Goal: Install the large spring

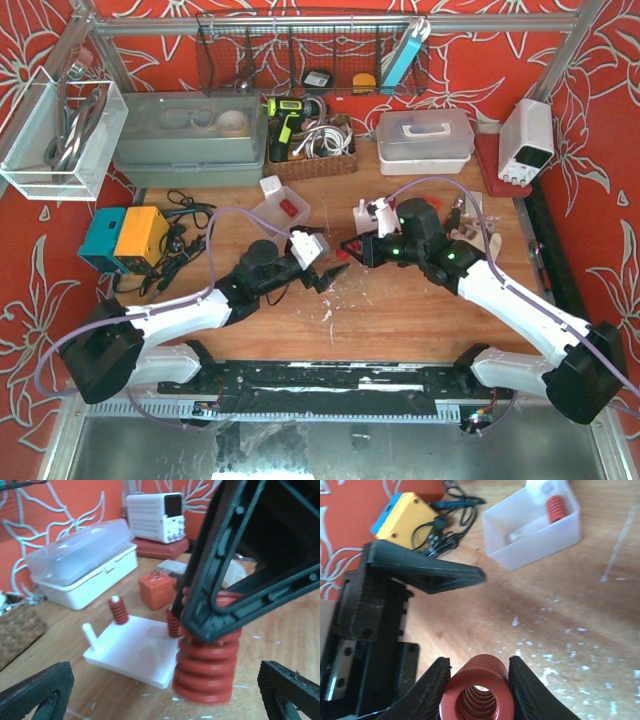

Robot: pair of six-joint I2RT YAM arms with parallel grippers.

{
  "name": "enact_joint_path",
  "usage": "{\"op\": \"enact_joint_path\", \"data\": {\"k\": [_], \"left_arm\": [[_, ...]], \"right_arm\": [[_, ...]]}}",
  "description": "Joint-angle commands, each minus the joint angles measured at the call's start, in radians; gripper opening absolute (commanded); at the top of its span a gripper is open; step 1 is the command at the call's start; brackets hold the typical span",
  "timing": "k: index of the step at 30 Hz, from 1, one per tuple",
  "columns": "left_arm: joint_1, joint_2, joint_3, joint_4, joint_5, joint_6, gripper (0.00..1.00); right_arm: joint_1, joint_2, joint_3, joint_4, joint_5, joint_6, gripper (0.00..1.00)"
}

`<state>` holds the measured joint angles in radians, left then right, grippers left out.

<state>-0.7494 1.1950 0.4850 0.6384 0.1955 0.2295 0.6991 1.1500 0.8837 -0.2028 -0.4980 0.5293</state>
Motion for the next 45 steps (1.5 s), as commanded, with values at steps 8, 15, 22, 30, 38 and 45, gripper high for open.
{"op": "enact_joint_path", "data": {"k": [8,15,22,30,38,45], "left_arm": [[-0.003,0.005,-0.084,0.046,-0.414,-0.056,1.0],[-0.004,0.009,-0.228,0.235,-0.391,-0.054,1.0],[-0.004,0.016,-0.28,0.346,-0.317,-0.059,1.0],[-0.004,0.008,-0.281,0.338,-0.302,-0.062,1.0],[-0.004,-0.031,-0.272,0.31,-0.265,-0.061,1.0],[-0.004,-0.04,-0.273,0.303,-0.262,-0.053,1.0]], "right_arm": [[0.002,-0.02,0.041,-0.065,0.512,-0.088,0.0],[0.0,0.14,0.121,-0.026,0.686,-0.156,0.0],[-0.013,0.337,0.266,-0.026,0.756,-0.198,0.0],[-0.053,0.567,0.425,-0.031,0.723,-0.172,0.0],[-0.097,0.666,0.507,-0.054,0.708,-0.18,0.0],[-0.109,0.714,0.515,-0.036,0.657,-0.165,0.0]]}}
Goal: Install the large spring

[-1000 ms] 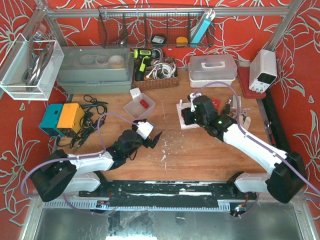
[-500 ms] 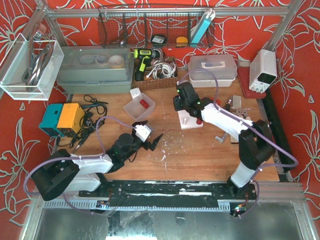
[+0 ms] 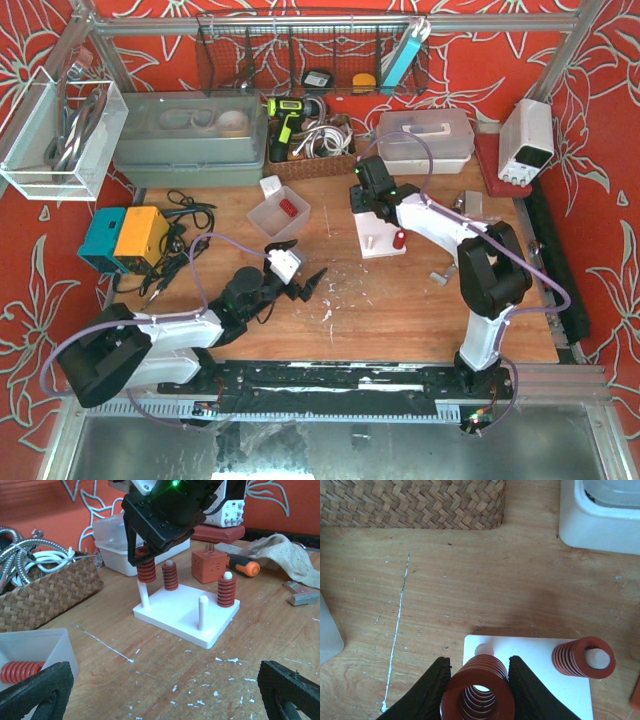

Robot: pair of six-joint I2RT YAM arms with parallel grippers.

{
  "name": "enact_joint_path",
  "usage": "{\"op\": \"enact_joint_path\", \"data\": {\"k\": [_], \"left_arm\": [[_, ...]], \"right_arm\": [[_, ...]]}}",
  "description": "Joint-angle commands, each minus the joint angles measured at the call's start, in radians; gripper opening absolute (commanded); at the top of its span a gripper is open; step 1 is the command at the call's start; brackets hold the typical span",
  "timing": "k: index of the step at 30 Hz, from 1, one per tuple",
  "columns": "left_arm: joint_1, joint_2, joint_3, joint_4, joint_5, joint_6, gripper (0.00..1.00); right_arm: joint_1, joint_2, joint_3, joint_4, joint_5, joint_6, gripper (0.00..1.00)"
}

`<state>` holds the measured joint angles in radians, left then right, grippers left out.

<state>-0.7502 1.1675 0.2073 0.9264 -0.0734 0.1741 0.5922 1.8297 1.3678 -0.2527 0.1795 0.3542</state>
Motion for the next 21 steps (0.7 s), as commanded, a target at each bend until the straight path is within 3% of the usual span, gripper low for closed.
{"op": "enact_joint_path", "data": {"k": [1,17,19,21], "left_arm": [[-0.003,-0.013,0.004,0.013,0.007,0.004,1.0],[-0.005,-0.024,0.001,0.013,0.024,0.005,1.0],[-0.005,-0.026,0.001,0.012,0.024,0.005,1.0],[-0.005,-0.026,0.001,0.012,0.022,0.007,1.0]], "right_arm": [[-0.005,0.039,0.031,0.018,-0.019,0.008,0.0],[-0.037,0.114,0.049,0.045,-0.028,0.012,0.0],[-0.039,0.125,0.061,0.041,-0.032,0.015,0.05],[-0.04,0.134,0.07,0.034,-0.033,0.019,0.19]]}}
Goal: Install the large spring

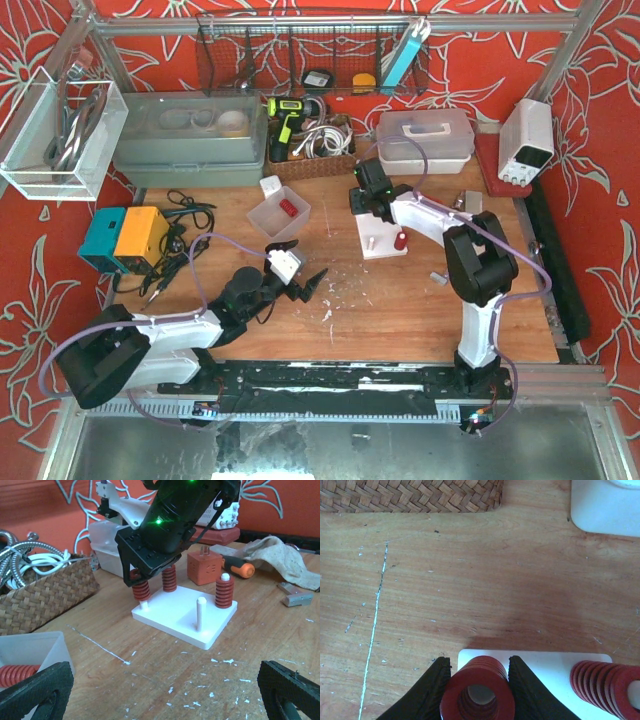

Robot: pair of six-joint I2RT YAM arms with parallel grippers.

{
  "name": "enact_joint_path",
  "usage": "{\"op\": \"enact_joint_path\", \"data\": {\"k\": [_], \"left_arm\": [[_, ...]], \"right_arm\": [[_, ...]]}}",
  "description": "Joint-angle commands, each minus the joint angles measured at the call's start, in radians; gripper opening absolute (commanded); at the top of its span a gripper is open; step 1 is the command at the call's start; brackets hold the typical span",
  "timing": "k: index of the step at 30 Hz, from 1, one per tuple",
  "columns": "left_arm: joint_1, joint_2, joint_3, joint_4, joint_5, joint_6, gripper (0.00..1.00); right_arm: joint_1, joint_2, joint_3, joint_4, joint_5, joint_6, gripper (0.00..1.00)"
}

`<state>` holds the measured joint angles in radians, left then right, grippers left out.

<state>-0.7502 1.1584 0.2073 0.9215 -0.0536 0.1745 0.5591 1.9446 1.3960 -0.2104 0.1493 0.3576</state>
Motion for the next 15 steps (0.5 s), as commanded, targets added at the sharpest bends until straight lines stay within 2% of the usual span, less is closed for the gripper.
{"op": "enact_joint_path", "data": {"k": [1,4,8,15], "left_arm": [[-0.005,-0.017,0.001,0.016,0.0,0.007,1.0],[-0.005,-0.017,-0.001,0.015,-0.004,0.01,1.0],[-0.005,-0.007,-0.003,0.022,-0.013,0.011,1.0],[-0.005,-0.002,0.002,0.012,-0.037,0.004,1.0]], "right_arm": [[-0.009,0.021,0.044,-0.009,-0.004,0.018,0.25],[-0.009,0.02,0.048,-0.017,-0.004,0.025,0.4],[-0.01,-0.01,0.055,-0.049,-0.003,0.03,0.56],[-0.011,-0.193,0.005,-0.159,-0.033,0.033,0.69]]}}
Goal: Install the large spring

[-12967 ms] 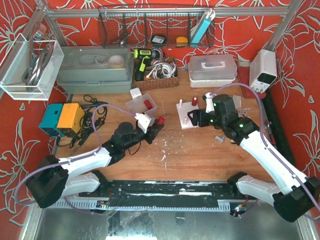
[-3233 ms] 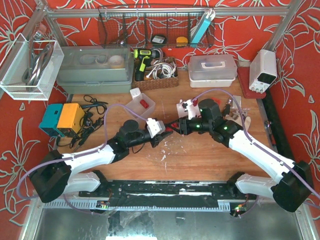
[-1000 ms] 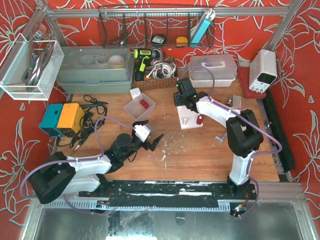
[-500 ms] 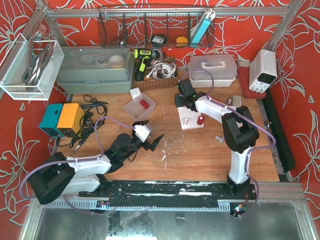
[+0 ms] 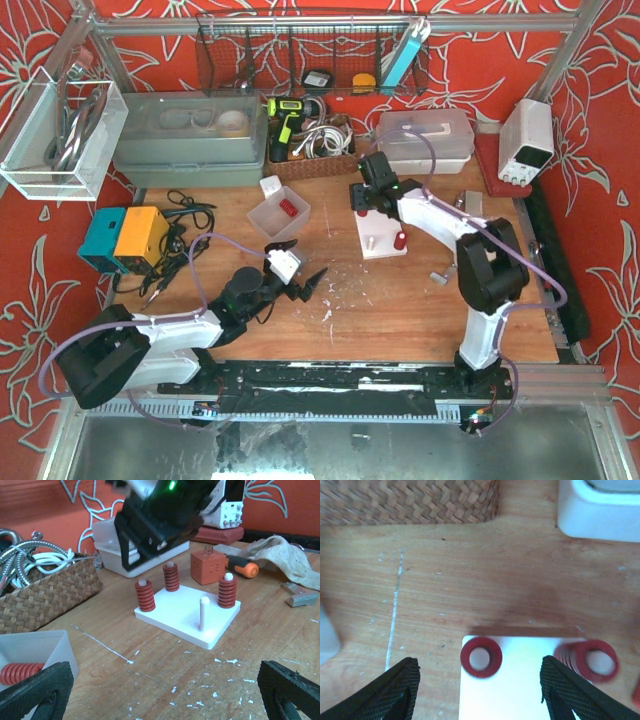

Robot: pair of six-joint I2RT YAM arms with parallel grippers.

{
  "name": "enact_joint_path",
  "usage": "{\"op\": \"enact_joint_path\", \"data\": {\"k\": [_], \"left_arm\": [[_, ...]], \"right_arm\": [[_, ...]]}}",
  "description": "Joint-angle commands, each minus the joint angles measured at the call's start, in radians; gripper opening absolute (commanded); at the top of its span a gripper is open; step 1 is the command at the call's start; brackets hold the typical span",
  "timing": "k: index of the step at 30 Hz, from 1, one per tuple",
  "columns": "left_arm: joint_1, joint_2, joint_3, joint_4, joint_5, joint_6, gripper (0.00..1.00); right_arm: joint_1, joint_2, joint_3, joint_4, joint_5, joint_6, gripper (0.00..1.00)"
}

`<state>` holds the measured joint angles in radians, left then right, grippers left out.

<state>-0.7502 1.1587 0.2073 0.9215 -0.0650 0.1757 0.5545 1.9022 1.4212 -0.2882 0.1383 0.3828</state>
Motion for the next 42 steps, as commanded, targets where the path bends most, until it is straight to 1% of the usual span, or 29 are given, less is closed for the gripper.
{"op": "enact_joint_path", "data": {"k": [1,3,5,6,7,8,10,14,18,19,21,25,26,29,31,32,35,36,38,40,42], "left_arm": [[-0.005,-0.003,0.004,0.006,-0.031,-0.001,1.0],[-0.005,-0.01,0.009,-0.011,-0.038,-0.013,1.0],[-0.005,-0.016,0.01,-0.019,-0.049,-0.031,1.0],[-0.005,-0.018,0.011,-0.024,-0.054,-0.041,1.0],[-0.005,-0.018,0.015,-0.028,-0.062,-0.049,1.0],[-0.005,-0.02,0.023,-0.041,-0.08,-0.064,1.0],[-0.005,-0.031,0.045,-0.112,-0.157,-0.157,1.0],[0.0,-0.086,0.093,-0.345,-0.242,-0.398,1.0],[0.01,-0.132,0.168,-0.552,-0.351,-0.584,1.0],[0.022,-0.142,0.193,-0.603,-0.368,-0.61,1.0],[0.048,-0.157,0.236,-0.647,-0.361,-0.614,1.0],[0.121,-0.14,0.307,-0.655,-0.335,-0.668,0.99],[0.132,-0.123,0.323,-0.653,-0.345,-0.669,0.96],[0.161,-0.055,0.379,-0.646,-0.382,-0.666,0.8],[0.188,0.024,0.44,-0.666,-0.377,-0.644,0.74],[0.203,0.067,0.474,-0.692,-0.377,-0.639,0.7],[0.257,0.189,0.572,-0.758,-0.344,-0.71,0.53],[0.264,0.218,0.595,-0.759,-0.325,-0.73,0.5],[0.267,0.269,0.631,-0.745,-0.3,-0.753,0.48],[0.275,0.322,0.671,-0.754,-0.294,-0.805,0.42],[0.299,0.378,0.72,-0.788,-0.259,-0.867,0.37]], "right_arm": [[-0.007,-0.187,-0.045,-0.086,-0.046,0.005,0.71],[-0.006,-0.271,-0.093,-0.107,-0.084,0.003,0.74],[-0.006,-0.352,-0.161,-0.12,-0.129,0.008,0.87],[-0.004,-0.418,-0.201,-0.123,-0.139,0.008,0.93],[-0.004,-0.468,-0.24,-0.125,-0.141,0.008,0.98],[-0.004,-0.51,-0.277,-0.127,-0.139,0.007,0.99],[-0.003,-0.604,-0.348,-0.132,-0.128,0.003,0.99],[-0.002,-0.767,-0.492,-0.088,-0.092,-0.006,0.99],[-0.003,-0.89,-0.629,-0.015,-0.039,0.017,0.99],[-0.002,-0.919,-0.66,0.018,-0.035,0.027,0.99],[-0.002,-0.957,-0.706,0.079,-0.046,0.037,0.99],[-0.002,-0.981,-0.743,0.123,-0.03,0.054,0.99],[-0.002,-0.977,-0.744,0.123,-0.027,0.058,0.99],[-0.002,-0.972,-0.758,0.136,-0.044,0.072,0.99],[-0.001,-0.971,-0.763,0.14,-0.048,0.076,0.99],[-0.001,-0.972,-0.763,0.14,-0.046,0.076,0.98],[0.0,-0.98,-0.769,0.143,-0.042,0.077,0.98],[0.0,-0.982,-0.769,0.144,-0.041,0.075,0.98],[0.0,-0.986,-0.764,0.137,-0.032,0.07,0.98],[0.001,-0.992,-0.758,0.124,-0.015,0.063,0.98],[0.002,-1.001,-0.762,0.123,-0.007,0.063,0.98]]}}
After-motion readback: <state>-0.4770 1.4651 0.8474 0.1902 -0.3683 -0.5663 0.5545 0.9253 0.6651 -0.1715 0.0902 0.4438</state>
